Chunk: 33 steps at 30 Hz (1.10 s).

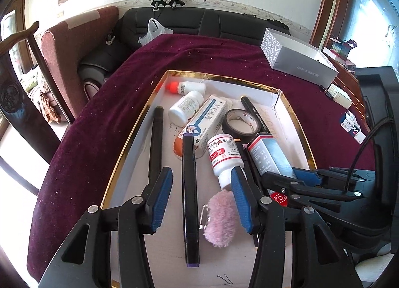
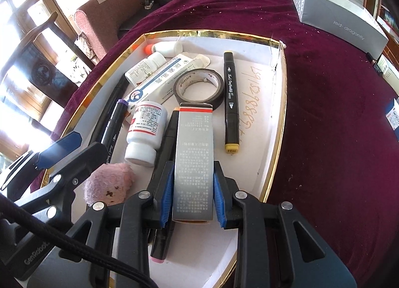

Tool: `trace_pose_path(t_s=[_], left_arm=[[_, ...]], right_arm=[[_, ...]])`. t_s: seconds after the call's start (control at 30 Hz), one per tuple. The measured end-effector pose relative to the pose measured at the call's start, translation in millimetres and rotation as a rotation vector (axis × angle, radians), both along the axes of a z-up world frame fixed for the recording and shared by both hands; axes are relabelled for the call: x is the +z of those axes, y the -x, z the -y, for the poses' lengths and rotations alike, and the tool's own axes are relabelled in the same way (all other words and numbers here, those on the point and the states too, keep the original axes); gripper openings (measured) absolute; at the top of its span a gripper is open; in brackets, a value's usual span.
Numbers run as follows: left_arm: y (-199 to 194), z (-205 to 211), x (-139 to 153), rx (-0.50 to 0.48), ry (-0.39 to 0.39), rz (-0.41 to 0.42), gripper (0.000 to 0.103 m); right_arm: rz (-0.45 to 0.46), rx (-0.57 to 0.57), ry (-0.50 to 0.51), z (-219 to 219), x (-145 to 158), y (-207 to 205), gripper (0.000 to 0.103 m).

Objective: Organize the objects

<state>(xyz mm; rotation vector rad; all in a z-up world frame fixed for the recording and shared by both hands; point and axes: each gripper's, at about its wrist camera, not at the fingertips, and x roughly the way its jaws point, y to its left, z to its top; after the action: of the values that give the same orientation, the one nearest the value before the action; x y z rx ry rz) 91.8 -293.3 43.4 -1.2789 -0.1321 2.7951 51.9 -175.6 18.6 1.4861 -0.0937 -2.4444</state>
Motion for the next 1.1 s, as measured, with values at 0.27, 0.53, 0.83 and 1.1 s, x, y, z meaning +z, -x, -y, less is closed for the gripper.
trace_pose_path(t_s=[0.27,0.53,0.83,1.1], left_arm=[[-3,-6,7,0.008,0.018,-0.012,0.043],[-8,-12,19,0.025,0.034,-0.042,0.046],[-25,-37,42,0.027,0.087,-0.145,0.057],[-47,-55,64,0.097,0.154,-0.288,0.081]], right_arm=[[-0.016,0.004,0.037,0,5,3,0.03],[-0.089,0.0,0.12,-14,27,-2,0.041],[-0.161,-0.048,0.133,-46,44,-20,0.051],[-0.211,-0.097,0.081,-74,44,-37,0.055]])
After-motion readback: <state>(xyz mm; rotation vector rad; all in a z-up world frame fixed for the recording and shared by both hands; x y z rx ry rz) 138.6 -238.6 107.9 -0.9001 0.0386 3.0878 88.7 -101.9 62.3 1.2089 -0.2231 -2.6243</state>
